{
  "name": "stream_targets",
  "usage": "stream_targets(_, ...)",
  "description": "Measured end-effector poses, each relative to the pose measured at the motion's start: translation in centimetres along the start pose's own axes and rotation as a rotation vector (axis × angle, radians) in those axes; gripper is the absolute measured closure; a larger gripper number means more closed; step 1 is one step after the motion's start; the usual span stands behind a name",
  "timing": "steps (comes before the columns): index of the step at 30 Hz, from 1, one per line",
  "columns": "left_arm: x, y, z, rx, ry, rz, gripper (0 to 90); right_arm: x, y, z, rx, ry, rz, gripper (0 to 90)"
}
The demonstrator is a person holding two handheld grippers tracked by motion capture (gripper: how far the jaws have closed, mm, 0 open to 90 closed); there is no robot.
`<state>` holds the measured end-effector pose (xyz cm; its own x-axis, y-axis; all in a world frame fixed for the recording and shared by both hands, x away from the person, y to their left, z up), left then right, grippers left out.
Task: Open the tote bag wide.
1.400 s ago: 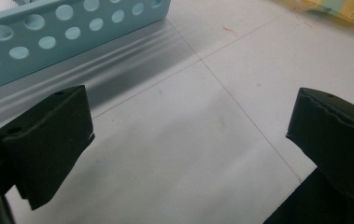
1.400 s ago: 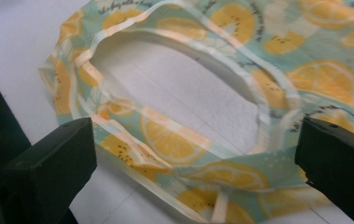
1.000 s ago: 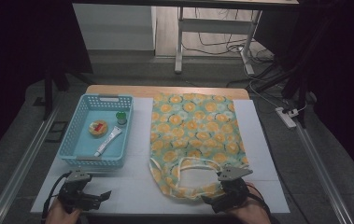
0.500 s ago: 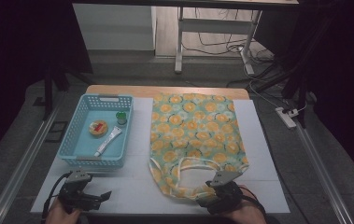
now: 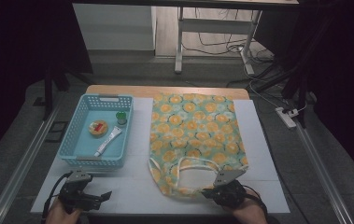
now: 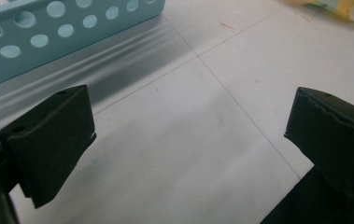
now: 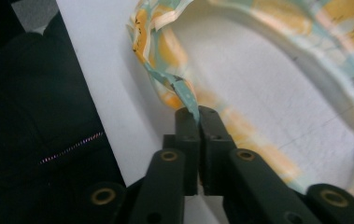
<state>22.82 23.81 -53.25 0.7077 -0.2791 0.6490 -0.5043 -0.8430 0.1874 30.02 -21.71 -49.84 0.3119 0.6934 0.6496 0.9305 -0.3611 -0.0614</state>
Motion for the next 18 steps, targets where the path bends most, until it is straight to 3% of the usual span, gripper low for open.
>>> stream_targets(11, 0.0, 0.0, 0.0, -0.003, 0.003, -0.003, 1.6, 1.2, 0.8, -0.8, 0.015, 0.046, 0.038, 89.7)
stream_targets(18, 0.0, -0.1, 0.0, -0.005, 0.007, -0.008, 1.6, 2.7, 1.9, -1.4, -0.018, 0.087, 0.034, 89.8)
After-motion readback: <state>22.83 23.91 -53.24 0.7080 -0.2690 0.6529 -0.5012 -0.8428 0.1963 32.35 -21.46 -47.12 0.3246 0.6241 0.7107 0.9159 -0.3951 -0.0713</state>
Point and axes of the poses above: each handheld gripper's, and its own axes: z roughly forward along the jaws, x roughly out of its top, y roughly to its right, the point moved 1 cm from there along z, roughly forward along the jaws
